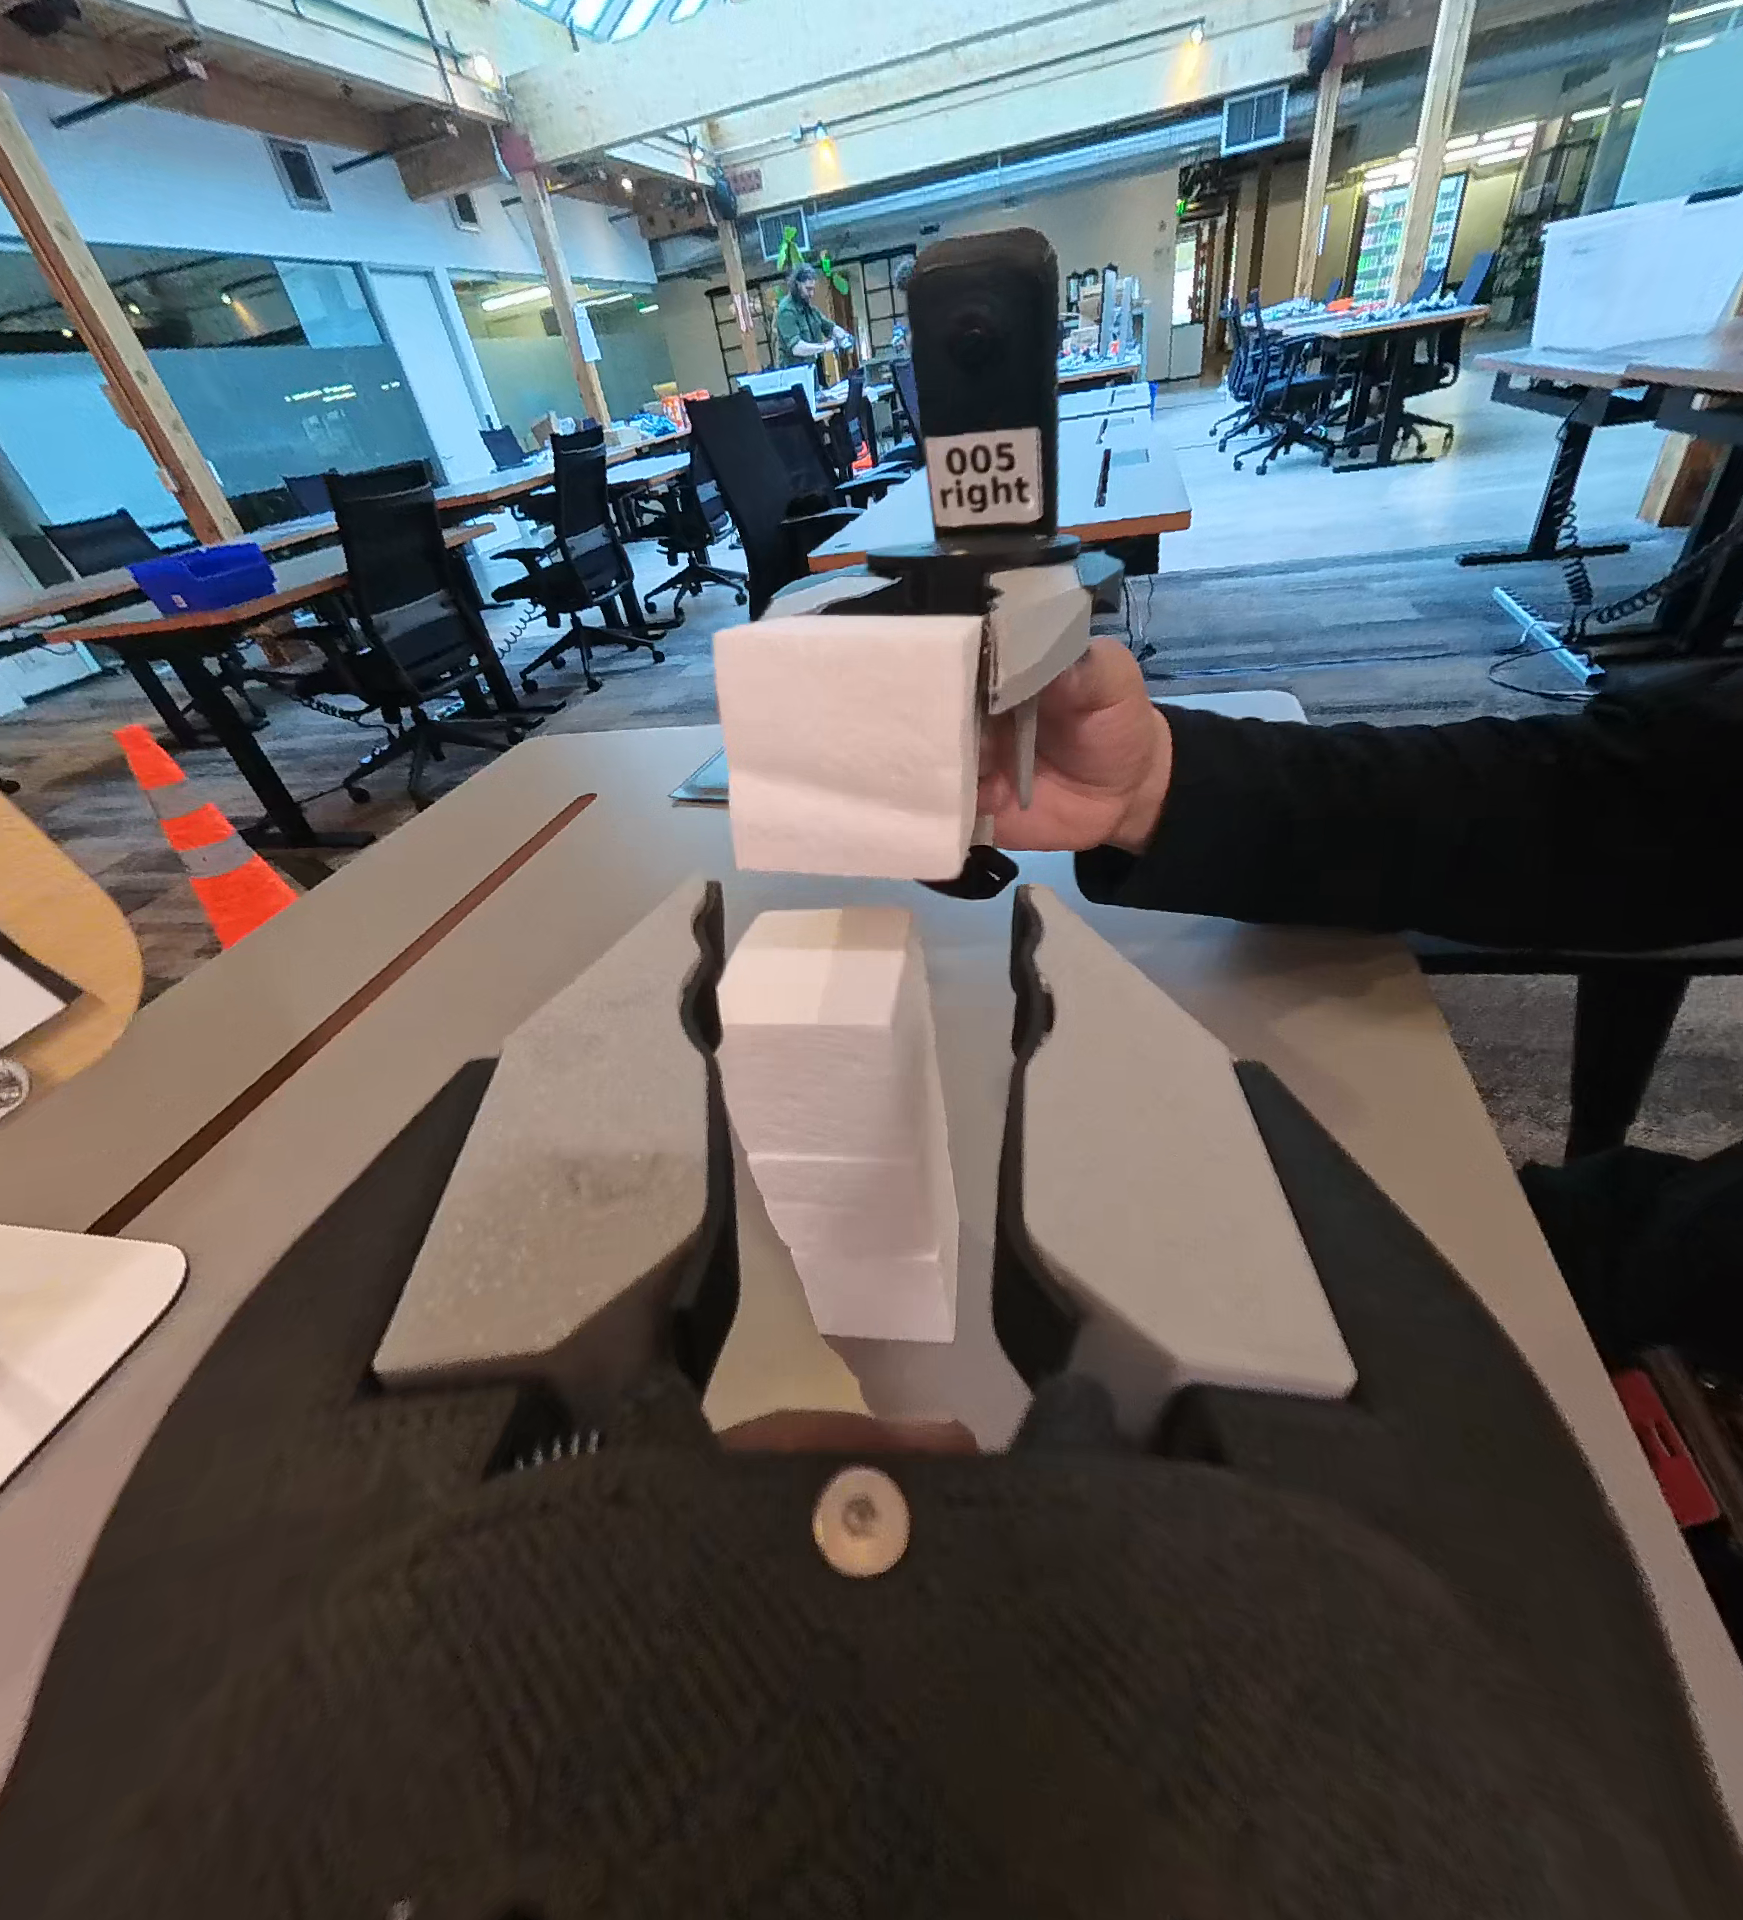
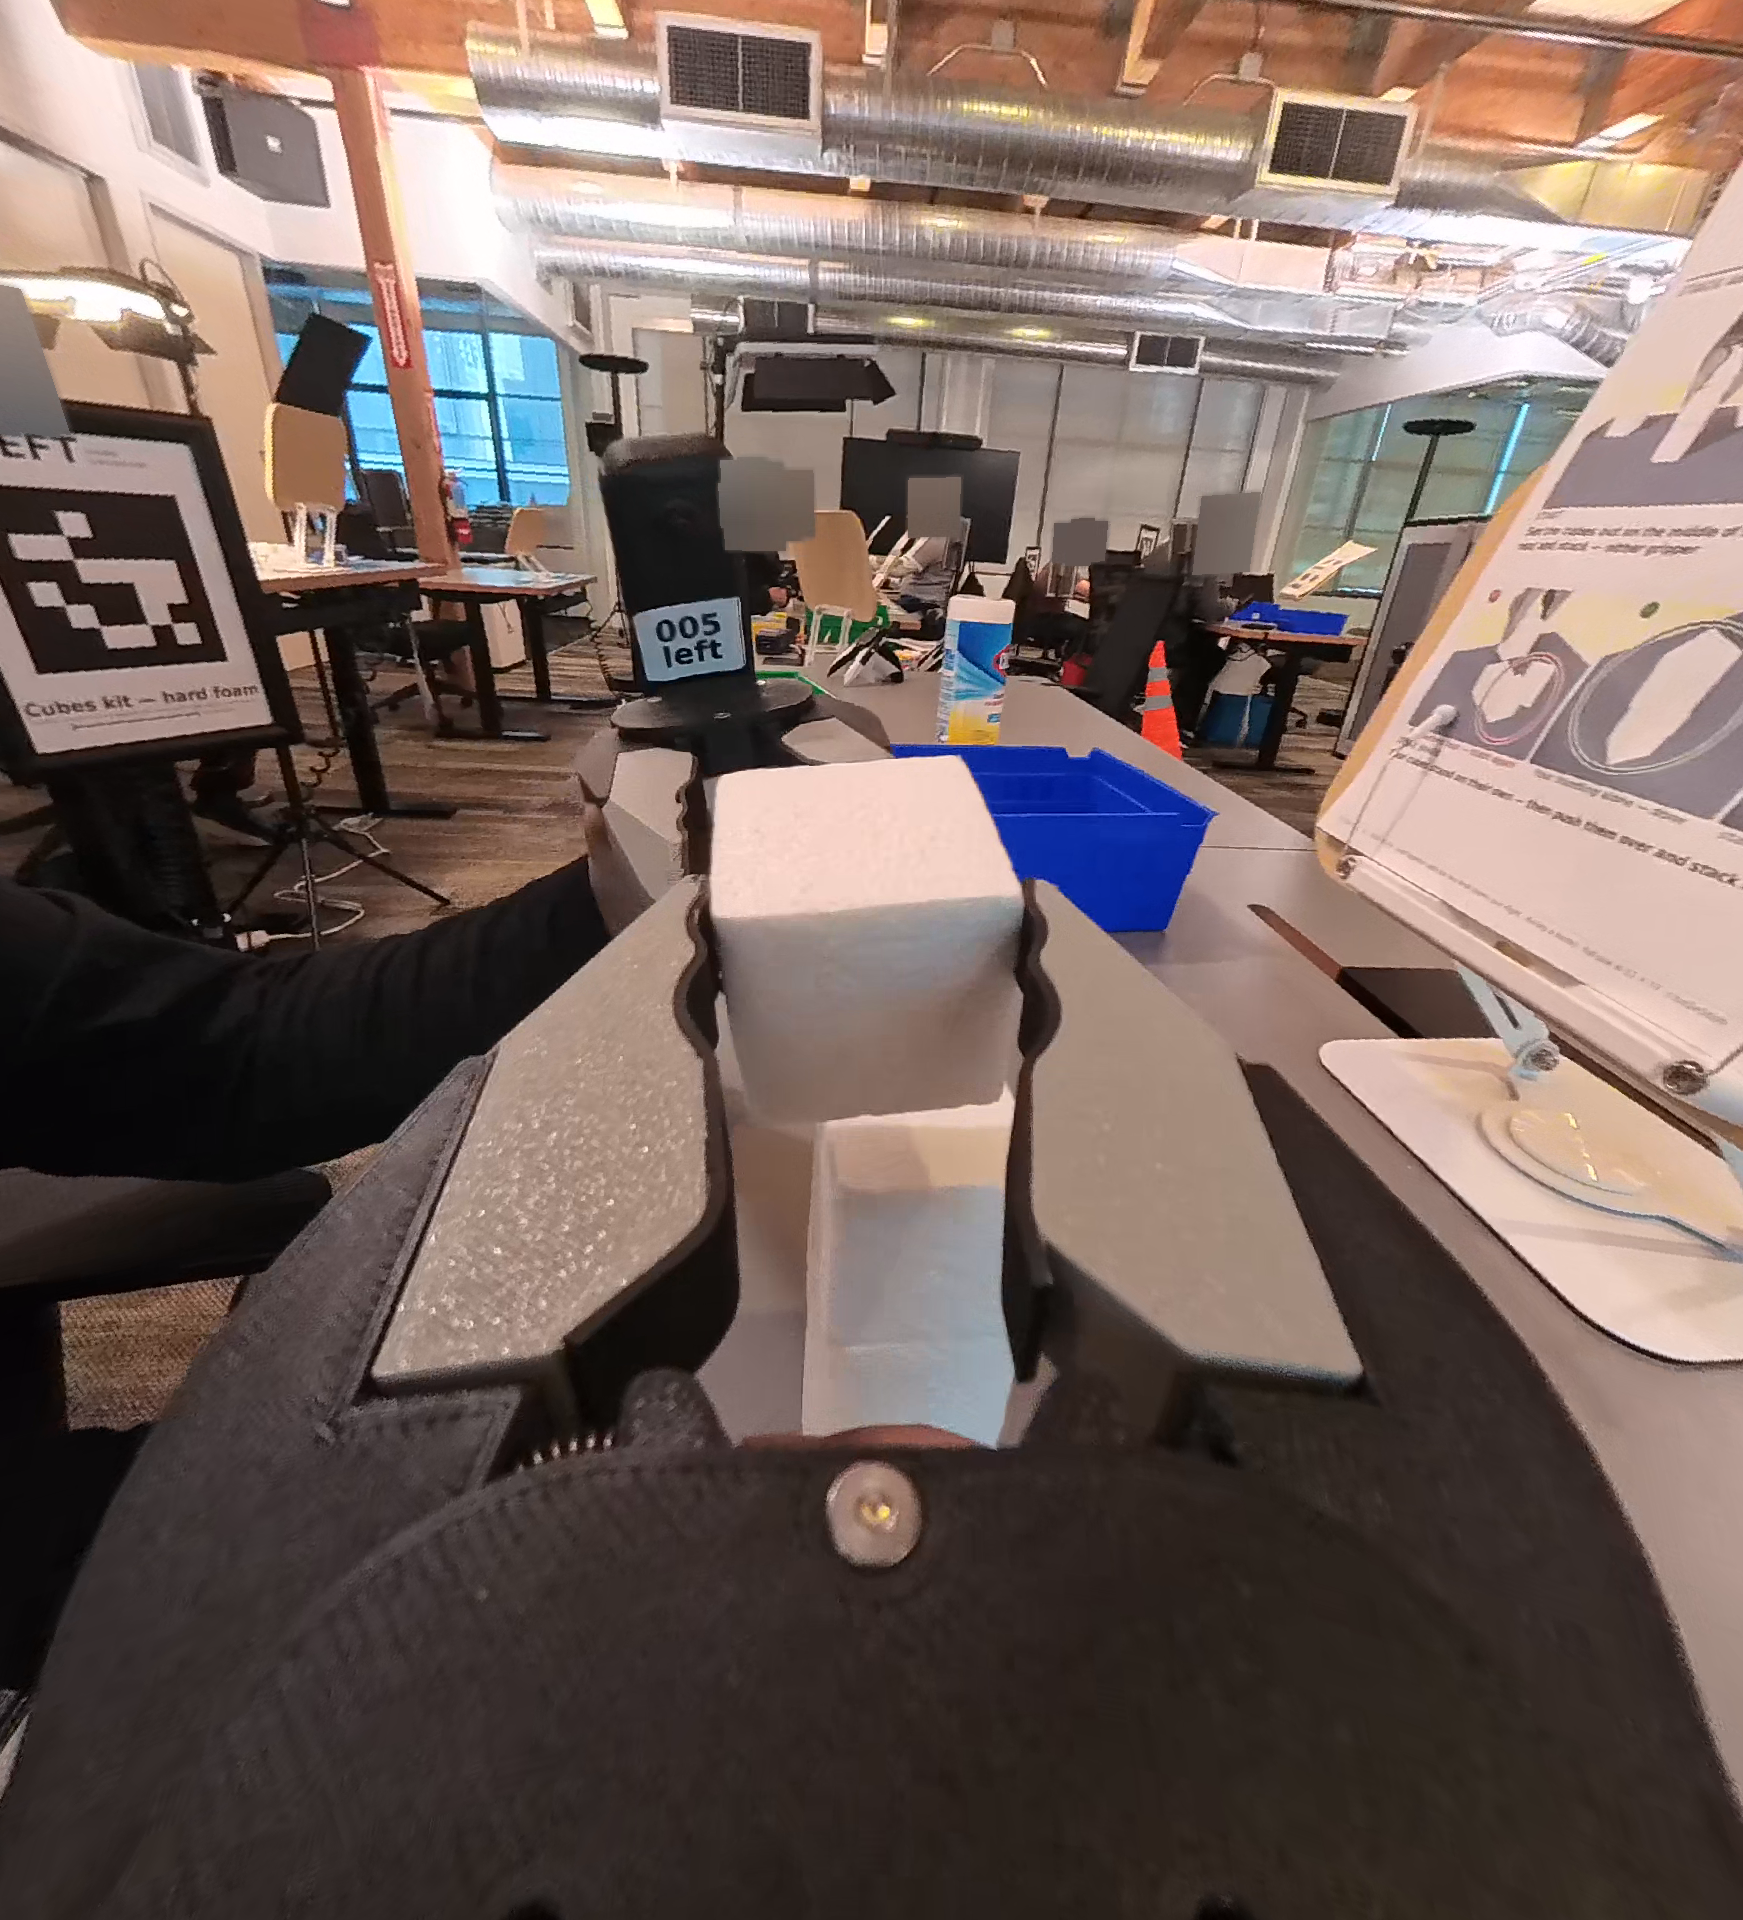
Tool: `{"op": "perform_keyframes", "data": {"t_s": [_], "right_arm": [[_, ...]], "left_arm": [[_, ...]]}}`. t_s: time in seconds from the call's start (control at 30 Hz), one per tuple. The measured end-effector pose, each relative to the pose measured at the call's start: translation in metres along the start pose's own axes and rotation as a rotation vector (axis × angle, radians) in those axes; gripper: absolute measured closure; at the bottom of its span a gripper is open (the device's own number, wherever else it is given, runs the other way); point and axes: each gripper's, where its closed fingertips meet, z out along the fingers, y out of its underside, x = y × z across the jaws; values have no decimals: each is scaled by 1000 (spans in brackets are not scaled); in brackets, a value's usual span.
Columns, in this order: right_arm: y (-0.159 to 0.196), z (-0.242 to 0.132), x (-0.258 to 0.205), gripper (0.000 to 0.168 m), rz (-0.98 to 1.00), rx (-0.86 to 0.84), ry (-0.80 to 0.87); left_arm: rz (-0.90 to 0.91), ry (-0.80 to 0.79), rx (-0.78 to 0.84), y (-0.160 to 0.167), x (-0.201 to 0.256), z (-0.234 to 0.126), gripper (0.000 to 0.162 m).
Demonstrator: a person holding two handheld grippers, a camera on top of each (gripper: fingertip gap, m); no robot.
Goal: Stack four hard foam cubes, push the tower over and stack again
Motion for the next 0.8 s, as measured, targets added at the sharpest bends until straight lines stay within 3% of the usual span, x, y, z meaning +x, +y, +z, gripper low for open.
{"op": "perform_keyframes", "data": {"t_s": [0.37,0.8], "right_arm": [[11,2,21,113,136,-76,-46],[24,13,18,113,53,-154,21]], "left_arm": [[-39,-56,-55,15,-16,1,109],[-139,-122,-12,11,-35,-7,111]]}}
